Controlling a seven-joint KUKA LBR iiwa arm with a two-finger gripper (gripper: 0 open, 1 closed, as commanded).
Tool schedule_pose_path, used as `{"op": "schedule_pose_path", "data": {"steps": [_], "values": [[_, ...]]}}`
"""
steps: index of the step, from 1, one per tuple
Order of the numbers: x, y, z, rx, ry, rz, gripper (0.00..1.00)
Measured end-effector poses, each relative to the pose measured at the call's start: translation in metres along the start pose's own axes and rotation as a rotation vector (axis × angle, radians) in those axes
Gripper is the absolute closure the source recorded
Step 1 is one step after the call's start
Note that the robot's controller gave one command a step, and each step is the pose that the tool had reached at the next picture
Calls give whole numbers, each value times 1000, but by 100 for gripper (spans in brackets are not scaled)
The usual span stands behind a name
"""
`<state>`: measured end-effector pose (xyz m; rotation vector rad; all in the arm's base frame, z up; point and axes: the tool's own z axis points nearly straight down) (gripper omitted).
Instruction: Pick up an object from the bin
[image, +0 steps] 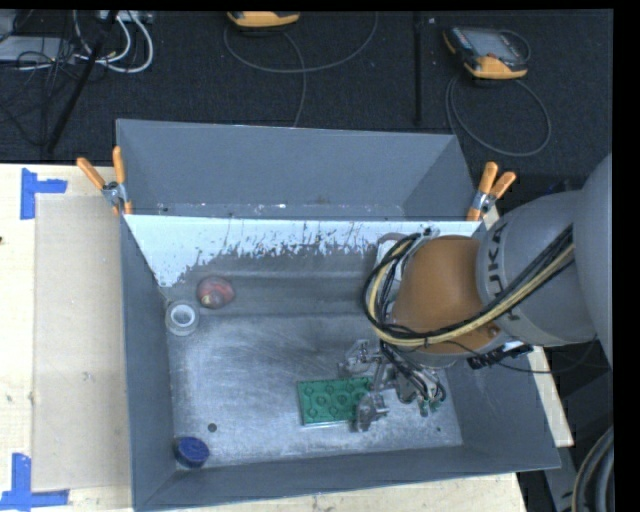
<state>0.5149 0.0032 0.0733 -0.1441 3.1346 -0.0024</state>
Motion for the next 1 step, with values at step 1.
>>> {"op": "schedule_pose_path", "data": {"steps": [1], "values": [[21,-8,-124,-1,-1,-235,100]]}}
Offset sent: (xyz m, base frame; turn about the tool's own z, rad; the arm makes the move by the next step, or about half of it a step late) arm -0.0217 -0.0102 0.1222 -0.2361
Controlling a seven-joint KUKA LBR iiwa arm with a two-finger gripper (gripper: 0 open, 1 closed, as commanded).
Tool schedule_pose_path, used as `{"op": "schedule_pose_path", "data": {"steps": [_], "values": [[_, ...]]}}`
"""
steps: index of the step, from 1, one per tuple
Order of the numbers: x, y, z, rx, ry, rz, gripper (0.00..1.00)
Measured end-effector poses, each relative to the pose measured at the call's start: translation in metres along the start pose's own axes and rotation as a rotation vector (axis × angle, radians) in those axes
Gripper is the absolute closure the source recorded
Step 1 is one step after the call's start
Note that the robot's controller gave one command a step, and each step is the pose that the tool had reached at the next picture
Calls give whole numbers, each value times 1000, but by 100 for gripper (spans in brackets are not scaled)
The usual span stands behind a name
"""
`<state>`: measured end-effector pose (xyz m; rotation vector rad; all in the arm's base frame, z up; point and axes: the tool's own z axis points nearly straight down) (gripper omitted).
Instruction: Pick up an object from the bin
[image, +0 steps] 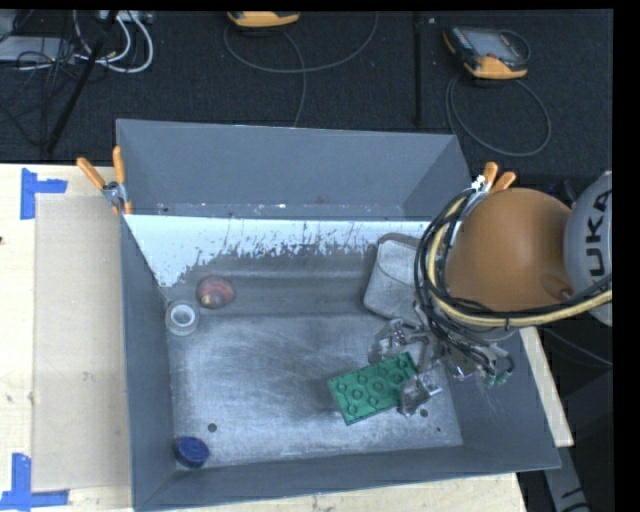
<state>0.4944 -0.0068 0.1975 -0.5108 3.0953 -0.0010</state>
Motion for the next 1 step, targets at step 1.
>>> {"op": "schedule_pose_path", "data": {"steps": [1], "values": [[-28,-73,-112,2,-2,-356,100]]}}
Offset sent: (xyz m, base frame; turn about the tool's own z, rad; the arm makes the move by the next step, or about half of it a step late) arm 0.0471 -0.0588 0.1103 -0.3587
